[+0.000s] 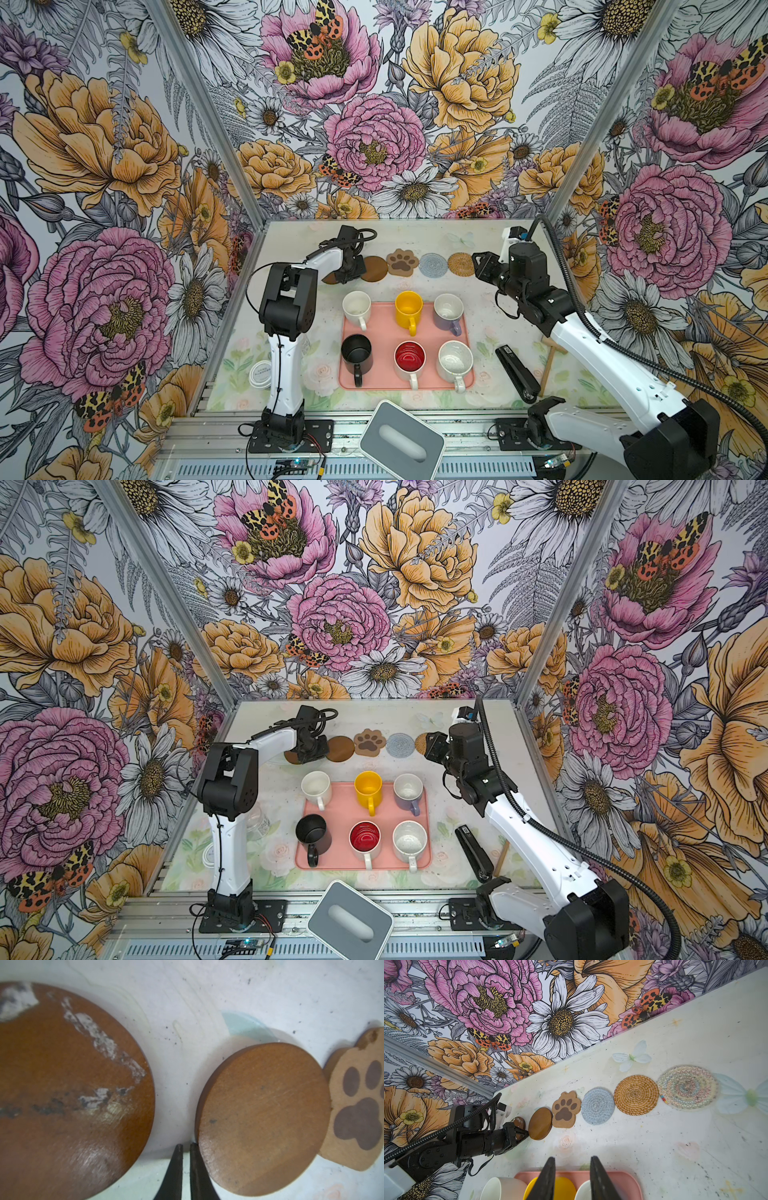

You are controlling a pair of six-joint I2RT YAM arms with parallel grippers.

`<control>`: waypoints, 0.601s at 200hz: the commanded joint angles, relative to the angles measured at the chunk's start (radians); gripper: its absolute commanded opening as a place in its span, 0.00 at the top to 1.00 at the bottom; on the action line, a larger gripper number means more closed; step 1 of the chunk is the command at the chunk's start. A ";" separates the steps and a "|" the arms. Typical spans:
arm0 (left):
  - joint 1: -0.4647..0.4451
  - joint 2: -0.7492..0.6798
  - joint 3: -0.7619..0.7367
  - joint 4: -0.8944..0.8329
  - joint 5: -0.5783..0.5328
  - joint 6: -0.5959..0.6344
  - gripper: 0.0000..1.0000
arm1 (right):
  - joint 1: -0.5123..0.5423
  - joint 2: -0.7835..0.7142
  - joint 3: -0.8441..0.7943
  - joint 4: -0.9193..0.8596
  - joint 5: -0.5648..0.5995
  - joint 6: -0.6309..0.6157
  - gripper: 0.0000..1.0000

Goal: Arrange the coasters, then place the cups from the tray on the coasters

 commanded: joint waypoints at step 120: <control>0.021 0.072 0.140 0.023 -0.001 -0.031 0.88 | 0.006 -0.013 0.015 0.015 0.023 0.002 0.69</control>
